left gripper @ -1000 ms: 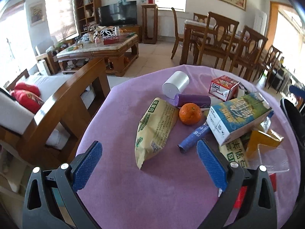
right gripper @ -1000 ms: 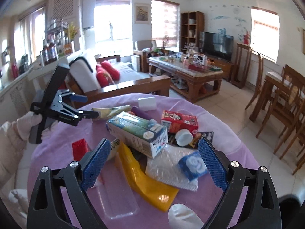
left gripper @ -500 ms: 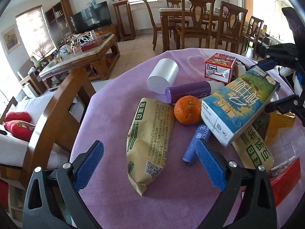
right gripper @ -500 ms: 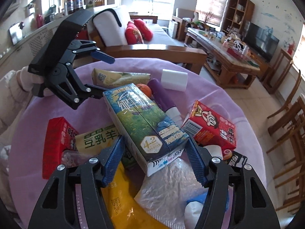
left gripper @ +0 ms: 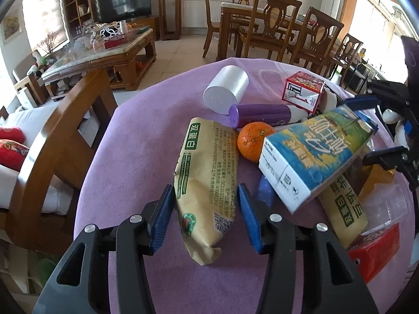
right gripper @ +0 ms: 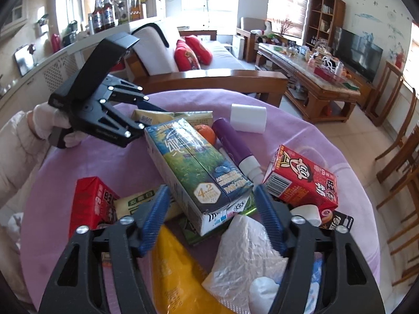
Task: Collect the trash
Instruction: 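Grasp the beige snack bag with the left tool while the right tool grasps the white milk carton, then carry the snack bag and milk carton over the black bin with both tools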
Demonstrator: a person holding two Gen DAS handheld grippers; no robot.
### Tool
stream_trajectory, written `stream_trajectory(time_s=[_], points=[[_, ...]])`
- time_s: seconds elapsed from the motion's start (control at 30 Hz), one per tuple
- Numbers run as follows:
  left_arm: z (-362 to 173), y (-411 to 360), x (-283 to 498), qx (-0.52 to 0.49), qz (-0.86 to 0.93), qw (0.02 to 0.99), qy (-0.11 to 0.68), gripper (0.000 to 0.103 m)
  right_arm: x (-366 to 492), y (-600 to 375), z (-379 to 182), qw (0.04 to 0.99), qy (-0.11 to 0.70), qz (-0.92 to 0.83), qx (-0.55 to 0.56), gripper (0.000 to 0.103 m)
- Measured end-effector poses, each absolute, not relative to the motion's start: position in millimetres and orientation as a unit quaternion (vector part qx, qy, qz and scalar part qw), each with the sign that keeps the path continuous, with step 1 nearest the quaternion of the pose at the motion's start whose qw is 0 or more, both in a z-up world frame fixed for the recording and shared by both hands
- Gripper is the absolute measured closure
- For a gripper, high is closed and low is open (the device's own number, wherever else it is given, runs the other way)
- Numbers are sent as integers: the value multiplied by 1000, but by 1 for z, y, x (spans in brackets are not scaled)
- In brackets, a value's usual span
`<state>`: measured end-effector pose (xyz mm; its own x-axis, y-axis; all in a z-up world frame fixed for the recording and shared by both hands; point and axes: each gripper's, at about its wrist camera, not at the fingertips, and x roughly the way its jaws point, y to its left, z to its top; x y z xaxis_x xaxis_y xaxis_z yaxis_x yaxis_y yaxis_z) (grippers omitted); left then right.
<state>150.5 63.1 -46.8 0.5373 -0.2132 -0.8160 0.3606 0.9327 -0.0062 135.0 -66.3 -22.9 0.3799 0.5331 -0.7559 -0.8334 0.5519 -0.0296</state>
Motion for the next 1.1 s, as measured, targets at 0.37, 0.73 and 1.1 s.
stream_trajectory(time_s=[0.37,0.73,1.1], points=[[-42,76,145,35,-175,879,442,60,143,-61,-24,796,365,450,-176,50],[-7,80,105,7,-149,913,380,60,103,-93,14,828,327,443,-102,54],[27,43,61,-6,-178,925,335,60,52,-152,48,865,280,416,-19,54]])
